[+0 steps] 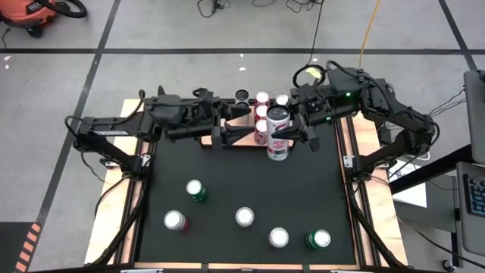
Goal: Place canned beverage on shelf
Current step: Put the white soda can on the shelf
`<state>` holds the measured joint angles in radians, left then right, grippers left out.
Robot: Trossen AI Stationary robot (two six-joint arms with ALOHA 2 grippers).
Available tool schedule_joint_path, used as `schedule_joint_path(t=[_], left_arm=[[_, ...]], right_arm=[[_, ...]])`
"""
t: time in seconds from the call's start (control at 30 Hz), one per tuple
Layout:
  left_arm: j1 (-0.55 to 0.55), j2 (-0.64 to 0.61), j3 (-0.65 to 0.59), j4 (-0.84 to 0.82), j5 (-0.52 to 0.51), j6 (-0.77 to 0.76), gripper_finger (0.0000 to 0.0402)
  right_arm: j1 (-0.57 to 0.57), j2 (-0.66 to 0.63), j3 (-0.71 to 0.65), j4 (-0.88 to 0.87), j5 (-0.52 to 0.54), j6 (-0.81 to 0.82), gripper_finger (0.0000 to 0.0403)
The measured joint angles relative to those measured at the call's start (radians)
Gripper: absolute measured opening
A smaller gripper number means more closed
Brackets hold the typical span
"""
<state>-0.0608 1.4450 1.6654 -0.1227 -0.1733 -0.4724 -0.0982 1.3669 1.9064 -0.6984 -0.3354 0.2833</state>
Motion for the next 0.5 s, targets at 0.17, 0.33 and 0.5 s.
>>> schedule_joint_path(t=[0.17, 0.33, 0.5], left_arm=[[0.011, 0.019, 0.037, 0.003, 0.000, 0.007, 0.0393], [0.021, 0.030, 0.037, -0.025, -0.002, 0.010, 0.0399], [0.039, 0.041, 0.037, -0.057, 0.011, 0.017, 0.0400]], right_arm=[[0.002, 0.025, 0.000, -0.005, 0.000, -0.029, 0.0225], [0.002, 0.036, 0.000, -0.005, -0.005, -0.047, 0.0226], [0.002, 0.041, 0.000, -0.012, -0.006, -0.068, 0.0226]])
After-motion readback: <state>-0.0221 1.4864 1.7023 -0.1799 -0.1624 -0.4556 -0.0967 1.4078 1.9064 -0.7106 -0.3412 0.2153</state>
